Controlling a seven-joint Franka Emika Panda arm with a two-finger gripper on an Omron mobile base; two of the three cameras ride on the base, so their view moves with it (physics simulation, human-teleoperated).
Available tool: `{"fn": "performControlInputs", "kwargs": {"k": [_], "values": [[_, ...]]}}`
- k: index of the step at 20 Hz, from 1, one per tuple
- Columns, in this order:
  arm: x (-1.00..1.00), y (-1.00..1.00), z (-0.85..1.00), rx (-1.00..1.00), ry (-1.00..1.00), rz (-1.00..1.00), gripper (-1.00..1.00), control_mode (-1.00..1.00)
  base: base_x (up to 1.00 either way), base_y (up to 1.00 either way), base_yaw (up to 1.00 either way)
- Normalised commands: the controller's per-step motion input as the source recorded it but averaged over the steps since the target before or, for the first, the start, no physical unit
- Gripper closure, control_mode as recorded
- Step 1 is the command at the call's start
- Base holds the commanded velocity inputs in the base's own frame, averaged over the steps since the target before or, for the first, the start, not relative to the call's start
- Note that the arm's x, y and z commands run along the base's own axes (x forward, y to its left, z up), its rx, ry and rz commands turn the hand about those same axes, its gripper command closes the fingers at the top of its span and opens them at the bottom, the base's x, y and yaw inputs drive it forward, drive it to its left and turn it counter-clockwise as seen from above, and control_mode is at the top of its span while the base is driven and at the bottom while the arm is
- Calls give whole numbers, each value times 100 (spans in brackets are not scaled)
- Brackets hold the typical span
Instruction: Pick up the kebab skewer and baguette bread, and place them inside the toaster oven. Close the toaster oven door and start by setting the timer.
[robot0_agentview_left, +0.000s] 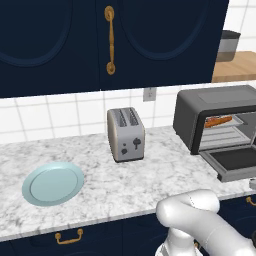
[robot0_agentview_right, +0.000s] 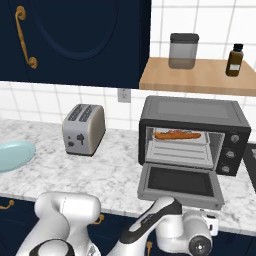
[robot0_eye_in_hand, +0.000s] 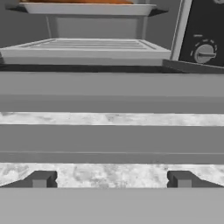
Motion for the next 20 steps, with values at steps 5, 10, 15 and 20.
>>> {"fn": "performControlInputs", "kwargs": {"k": [5, 10, 15, 20], "values": [[23, 0, 4, 0, -1, 0, -100, -100, 0, 0, 0], [10, 0, 36, 0, -8, 0, -100, -100, 0, 0, 0], [12, 6, 55, 0, -14, 0, -100, -100, 0, 0, 0], [16, 9, 56, 0, -15, 0, -100, -100, 0, 0, 0]]}}
